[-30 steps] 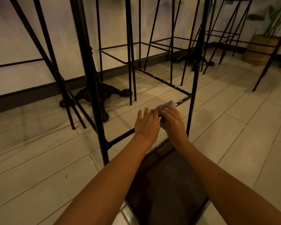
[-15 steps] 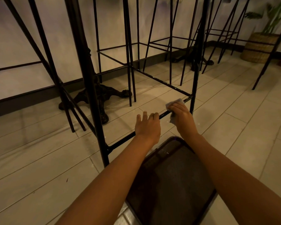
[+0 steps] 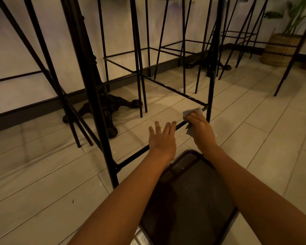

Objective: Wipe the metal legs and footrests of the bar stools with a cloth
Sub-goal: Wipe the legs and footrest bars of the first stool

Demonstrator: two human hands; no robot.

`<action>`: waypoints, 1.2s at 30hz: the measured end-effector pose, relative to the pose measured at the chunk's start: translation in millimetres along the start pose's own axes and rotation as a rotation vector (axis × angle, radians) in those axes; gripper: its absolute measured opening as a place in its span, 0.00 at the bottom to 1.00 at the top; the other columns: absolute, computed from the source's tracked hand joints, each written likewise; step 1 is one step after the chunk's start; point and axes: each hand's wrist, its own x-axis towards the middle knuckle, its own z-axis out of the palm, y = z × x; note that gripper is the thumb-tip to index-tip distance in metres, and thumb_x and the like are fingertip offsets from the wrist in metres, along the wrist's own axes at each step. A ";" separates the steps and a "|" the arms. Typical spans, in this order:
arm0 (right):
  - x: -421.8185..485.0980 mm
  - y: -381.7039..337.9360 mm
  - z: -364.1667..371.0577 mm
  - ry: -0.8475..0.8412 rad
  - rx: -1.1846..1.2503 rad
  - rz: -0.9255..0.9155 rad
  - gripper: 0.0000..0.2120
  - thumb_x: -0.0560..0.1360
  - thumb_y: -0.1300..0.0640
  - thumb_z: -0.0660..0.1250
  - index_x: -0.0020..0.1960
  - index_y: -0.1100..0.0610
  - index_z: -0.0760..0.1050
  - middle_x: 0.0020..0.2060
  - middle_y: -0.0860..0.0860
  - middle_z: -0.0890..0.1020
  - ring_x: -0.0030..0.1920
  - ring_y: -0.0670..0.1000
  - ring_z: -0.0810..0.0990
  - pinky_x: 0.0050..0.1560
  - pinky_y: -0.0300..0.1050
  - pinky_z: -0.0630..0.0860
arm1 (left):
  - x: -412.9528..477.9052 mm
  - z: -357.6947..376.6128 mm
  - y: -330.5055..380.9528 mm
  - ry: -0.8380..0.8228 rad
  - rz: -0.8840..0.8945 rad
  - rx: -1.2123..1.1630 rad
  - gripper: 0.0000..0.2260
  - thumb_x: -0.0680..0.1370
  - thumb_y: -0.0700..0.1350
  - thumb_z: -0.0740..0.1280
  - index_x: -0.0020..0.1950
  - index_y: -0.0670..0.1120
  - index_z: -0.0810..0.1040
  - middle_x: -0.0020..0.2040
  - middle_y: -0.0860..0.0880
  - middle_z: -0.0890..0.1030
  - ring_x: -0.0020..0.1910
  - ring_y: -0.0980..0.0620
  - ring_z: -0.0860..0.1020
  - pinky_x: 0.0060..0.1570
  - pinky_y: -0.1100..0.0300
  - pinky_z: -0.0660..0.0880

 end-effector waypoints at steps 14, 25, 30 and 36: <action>-2.4 -11.8 -1.0 0.071 0.048 -0.029 0.19 0.61 0.73 0.73 0.51 0.66 0.78 0.51 0.61 0.81 0.55 0.59 0.79 0.59 0.44 0.68 | 3.9 -1.5 3.9 0.052 0.010 -0.030 0.23 0.82 0.48 0.52 0.74 0.43 0.49 0.76 0.43 0.55 0.76 0.38 0.46 0.73 0.42 0.50; 10.6 10.6 -1.0 -0.052 0.002 0.096 0.18 0.68 0.71 0.68 0.57 0.63 0.76 0.59 0.58 0.76 0.63 0.55 0.73 0.67 0.49 0.69 | 2.4 -4.0 2.7 0.070 -0.006 -0.097 0.18 0.81 0.47 0.54 0.70 0.42 0.59 0.71 0.43 0.67 0.74 0.39 0.58 0.69 0.43 0.59; 6.2 7.3 -2.3 -0.029 0.038 0.021 0.15 0.67 0.70 0.70 0.54 0.68 0.77 0.55 0.64 0.78 0.58 0.61 0.76 0.62 0.48 0.67 | 3.8 -5.5 4.4 0.032 -0.011 -0.081 0.21 0.80 0.46 0.56 0.71 0.42 0.57 0.71 0.42 0.66 0.73 0.38 0.58 0.69 0.42 0.59; 8.5 10.4 -3.3 -0.054 0.042 0.061 0.17 0.67 0.69 0.70 0.56 0.66 0.76 0.58 0.61 0.77 0.60 0.57 0.75 0.60 0.33 0.63 | 6.6 -7.7 5.1 0.027 -0.010 -0.069 0.21 0.81 0.47 0.54 0.72 0.42 0.56 0.72 0.42 0.65 0.74 0.37 0.54 0.71 0.43 0.55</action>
